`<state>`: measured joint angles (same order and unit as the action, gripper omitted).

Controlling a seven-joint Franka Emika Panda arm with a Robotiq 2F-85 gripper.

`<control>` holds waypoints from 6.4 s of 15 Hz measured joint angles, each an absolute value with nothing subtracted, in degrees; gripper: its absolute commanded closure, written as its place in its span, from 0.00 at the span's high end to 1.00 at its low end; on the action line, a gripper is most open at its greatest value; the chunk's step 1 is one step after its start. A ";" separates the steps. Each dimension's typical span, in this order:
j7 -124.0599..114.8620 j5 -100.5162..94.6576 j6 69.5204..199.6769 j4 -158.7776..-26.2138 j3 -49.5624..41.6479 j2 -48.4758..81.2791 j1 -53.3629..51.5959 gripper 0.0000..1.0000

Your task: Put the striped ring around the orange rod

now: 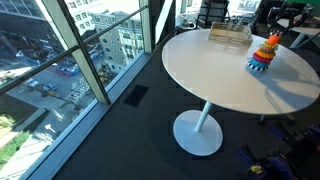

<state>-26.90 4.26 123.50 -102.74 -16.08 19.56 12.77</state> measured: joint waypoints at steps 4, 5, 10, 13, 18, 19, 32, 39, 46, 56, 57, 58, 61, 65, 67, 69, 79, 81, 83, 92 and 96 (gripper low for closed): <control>-26.90 4.27 122.95 -102.65 -16.10 19.58 12.77 0.42; -26.90 4.27 122.64 -102.61 -16.13 19.58 12.78 0.42; -26.90 4.27 121.02 -102.50 -16.50 19.49 12.82 0.42; -26.90 4.27 120.72 -102.54 -16.78 19.50 12.84 0.42; -26.90 4.27 120.54 -102.79 -16.90 19.51 12.93 0.42; -26.90 4.27 120.54 -102.83 -16.91 19.51 12.94 0.47; -26.88 4.27 120.64 -103.54 -16.92 19.51 12.95 1.00; -26.85 4.27 123.28 -104.05 -16.92 19.52 12.95 0.75; -26.72 4.27 124.43 -105.24 -16.91 19.54 12.95 0.25; -23.14 4.27 124.34 -107.15 -15.44 17.15 12.66 0.20; -22.64 4.27 124.34 -107.75 -15.20 16.46 12.57 0.20; -22.18 4.26 124.34 -108.44 -15.04 15.79 12.37 0.20; -21.47 4.14 124.35 -110.62 -14.52 13.81 11.51 0.20; -21.15 3.50 124.38 -113.20 -13.59 11.71 10.04 0.20; -21.15 2.39 124.38 -114.26 -13.12 10.97 9.20 0.20; -21.16 0.63 124.38 -115.39 -12.84 10.16 8.35 0.20; -21.16 -4.14 124.80 -123.00 -10.93 4.40 6.90 0.20; -21.12 -4.16 125.62 -124.40 -10.62 3.53 6.90 0.20; -21.06 -4.16 126.85 -125.66 -10.41 2.99 6.90 0.20; -18.52 -3.78 130.69 -128.82 -10.27 1.27 6.98 0.93; -16.15 -3.66 130.07 -129.24 -10.25 -0.85 6.98 1.00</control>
<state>-16.15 -3.66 130.07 -129.24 -10.25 -0.85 6.98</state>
